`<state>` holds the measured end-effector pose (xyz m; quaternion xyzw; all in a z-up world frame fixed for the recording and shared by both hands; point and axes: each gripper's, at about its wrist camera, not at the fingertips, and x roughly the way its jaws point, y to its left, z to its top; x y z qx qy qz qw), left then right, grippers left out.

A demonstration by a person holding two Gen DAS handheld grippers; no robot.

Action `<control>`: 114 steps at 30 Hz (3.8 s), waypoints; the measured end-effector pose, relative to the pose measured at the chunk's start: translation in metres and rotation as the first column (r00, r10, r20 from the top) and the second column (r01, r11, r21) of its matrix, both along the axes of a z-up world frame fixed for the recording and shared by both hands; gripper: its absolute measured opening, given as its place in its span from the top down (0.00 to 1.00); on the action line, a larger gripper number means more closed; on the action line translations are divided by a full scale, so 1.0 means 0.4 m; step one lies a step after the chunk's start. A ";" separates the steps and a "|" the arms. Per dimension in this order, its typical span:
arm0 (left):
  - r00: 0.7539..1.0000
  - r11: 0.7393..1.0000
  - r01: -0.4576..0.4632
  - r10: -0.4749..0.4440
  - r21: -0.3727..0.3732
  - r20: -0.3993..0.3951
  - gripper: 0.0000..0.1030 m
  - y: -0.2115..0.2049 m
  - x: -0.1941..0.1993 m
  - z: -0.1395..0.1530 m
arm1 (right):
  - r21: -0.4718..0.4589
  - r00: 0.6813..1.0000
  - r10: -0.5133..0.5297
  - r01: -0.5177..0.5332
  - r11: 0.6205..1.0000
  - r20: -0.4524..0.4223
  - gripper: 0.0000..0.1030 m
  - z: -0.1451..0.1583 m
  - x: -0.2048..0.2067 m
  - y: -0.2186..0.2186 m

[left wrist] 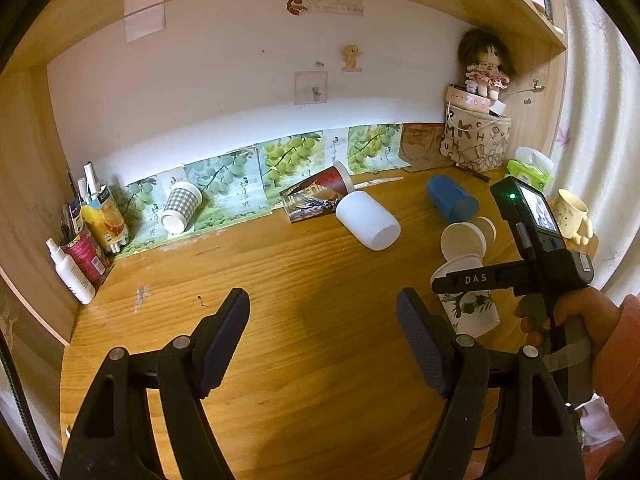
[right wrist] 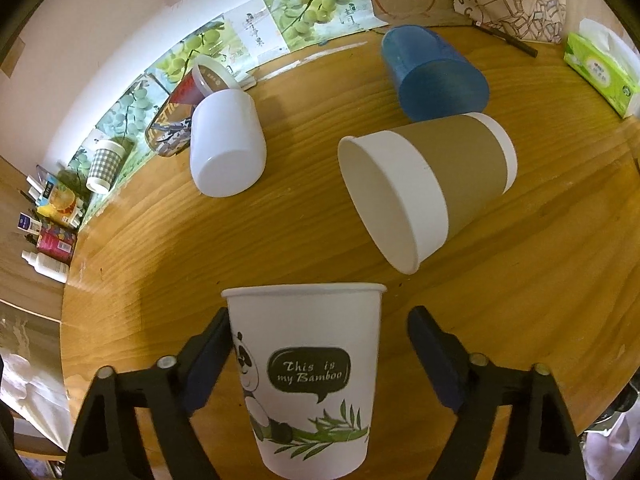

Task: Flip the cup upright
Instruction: 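Grasp the panda-print cup with the right gripper while the left gripper releases it, then lower the upright cup onto the desk with the right gripper and open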

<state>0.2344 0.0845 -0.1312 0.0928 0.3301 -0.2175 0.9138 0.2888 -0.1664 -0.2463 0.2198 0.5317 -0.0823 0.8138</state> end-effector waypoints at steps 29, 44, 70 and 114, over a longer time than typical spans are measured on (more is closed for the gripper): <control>1.000 0.999 0.018 -0.018 0.043 0.013 0.23 -0.011 0.011 -0.004 | -0.149 0.963 0.147 -0.115 0.982 0.226 0.35 0.078 -0.027 0.082; 1.000 0.995 0.009 -0.011 0.103 0.021 0.23 -0.007 0.021 -0.009 | -0.338 0.817 0.216 -0.027 0.941 0.535 0.35 0.104 -0.113 0.179; 0.998 0.982 -0.036 0.044 0.186 -0.039 0.23 0.020 0.017 -0.031 | -0.449 0.770 0.264 0.033 0.893 0.581 0.34 0.039 -0.163 0.221; 0.934 0.985 -0.172 0.173 0.032 -0.314 0.23 -0.035 -0.126 -0.040 | -0.397 0.863 0.441 -0.325 0.859 0.248 0.20 0.051 -0.190 0.203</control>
